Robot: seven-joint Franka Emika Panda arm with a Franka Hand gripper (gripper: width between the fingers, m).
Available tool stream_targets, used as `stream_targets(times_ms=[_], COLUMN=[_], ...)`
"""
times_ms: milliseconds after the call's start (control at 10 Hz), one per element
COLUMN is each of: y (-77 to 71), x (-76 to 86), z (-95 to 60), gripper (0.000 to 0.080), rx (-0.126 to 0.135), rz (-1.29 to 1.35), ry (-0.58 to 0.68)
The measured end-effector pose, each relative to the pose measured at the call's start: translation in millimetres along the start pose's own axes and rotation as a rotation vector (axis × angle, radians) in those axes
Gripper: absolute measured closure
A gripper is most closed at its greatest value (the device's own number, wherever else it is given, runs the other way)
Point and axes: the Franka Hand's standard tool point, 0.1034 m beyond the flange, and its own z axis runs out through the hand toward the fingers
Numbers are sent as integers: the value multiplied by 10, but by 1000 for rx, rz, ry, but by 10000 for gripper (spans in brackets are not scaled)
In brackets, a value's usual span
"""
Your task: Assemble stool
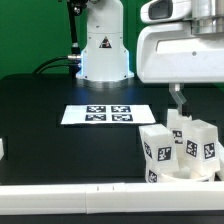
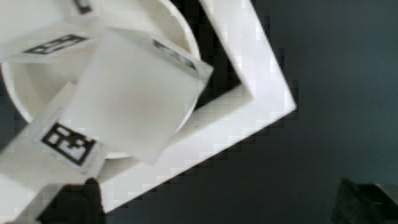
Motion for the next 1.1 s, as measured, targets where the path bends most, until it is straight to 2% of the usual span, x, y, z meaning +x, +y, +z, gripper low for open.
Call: stream_targets(times_ms=[400,500,700,1100], y=[86,129,39,132], x=[44,-31,-161,-82], z=[13,86,261,243], gripper=[151,151,151,151], rx=[-37,-44,-64,-91], rz=[-253,-309,-425,-633], ry=[7,-41,-6,-6])
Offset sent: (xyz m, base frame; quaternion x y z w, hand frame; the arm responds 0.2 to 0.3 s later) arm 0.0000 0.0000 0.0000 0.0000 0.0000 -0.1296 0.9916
